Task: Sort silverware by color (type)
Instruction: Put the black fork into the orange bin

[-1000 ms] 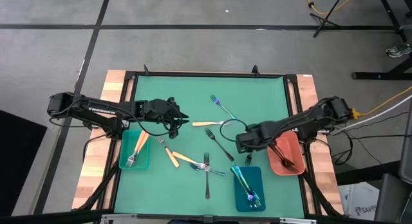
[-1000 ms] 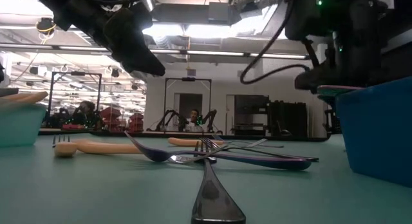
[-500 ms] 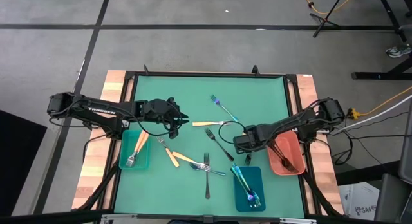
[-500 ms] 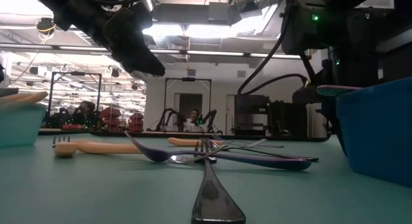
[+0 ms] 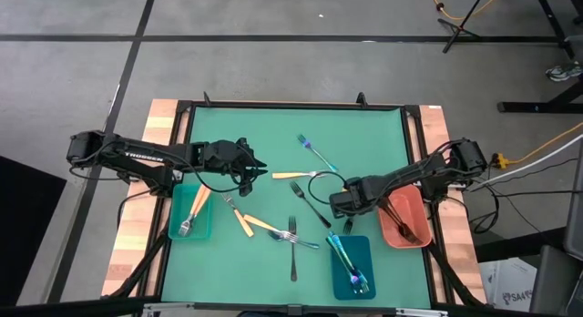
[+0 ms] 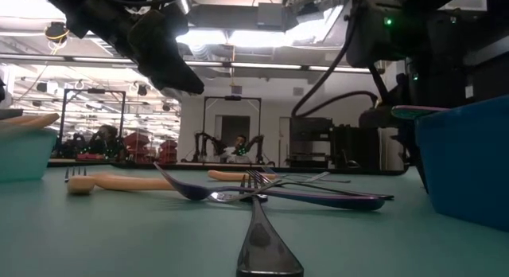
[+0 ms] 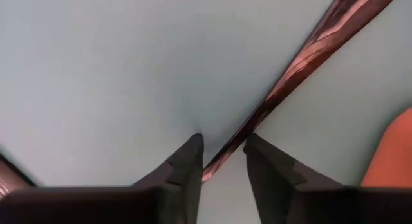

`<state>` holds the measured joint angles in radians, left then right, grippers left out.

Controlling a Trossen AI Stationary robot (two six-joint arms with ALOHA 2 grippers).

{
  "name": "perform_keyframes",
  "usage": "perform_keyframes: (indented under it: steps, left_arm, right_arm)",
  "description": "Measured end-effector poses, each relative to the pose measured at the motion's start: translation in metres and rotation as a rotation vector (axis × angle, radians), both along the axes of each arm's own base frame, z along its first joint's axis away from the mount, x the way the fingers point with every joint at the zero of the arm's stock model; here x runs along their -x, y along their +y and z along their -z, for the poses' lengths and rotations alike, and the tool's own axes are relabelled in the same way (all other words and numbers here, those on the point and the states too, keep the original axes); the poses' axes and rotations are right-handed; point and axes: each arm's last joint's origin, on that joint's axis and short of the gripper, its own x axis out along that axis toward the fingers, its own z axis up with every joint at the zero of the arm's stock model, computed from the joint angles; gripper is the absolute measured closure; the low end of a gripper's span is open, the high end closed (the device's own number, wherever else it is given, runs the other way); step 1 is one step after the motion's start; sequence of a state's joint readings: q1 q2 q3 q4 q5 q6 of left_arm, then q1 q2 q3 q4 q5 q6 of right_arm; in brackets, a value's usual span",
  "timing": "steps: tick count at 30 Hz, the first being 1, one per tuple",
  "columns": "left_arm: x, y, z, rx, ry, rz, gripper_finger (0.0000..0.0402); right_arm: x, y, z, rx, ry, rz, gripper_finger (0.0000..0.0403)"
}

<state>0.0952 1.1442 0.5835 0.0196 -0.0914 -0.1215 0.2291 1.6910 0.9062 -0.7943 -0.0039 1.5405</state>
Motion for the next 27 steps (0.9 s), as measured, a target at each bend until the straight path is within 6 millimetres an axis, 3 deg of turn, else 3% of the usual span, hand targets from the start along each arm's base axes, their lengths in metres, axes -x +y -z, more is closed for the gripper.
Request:
perform_keyframes:
  steps: [13, 27]
  left_arm:
    - [0.0, 0.0, 0.0, 0.0, 0.0, 0.0, 0.0315]
    - [0.0, 0.0, -0.0001, 0.0, 0.0, 0.0, 0.0315]
  right_arm:
    - [-0.0039, 0.0003, 0.0009, 0.021, -0.047, -0.039, 0.0396]
    - [-0.0028, -0.0002, -0.0022, 0.025, -0.053, -0.091, 0.0399]
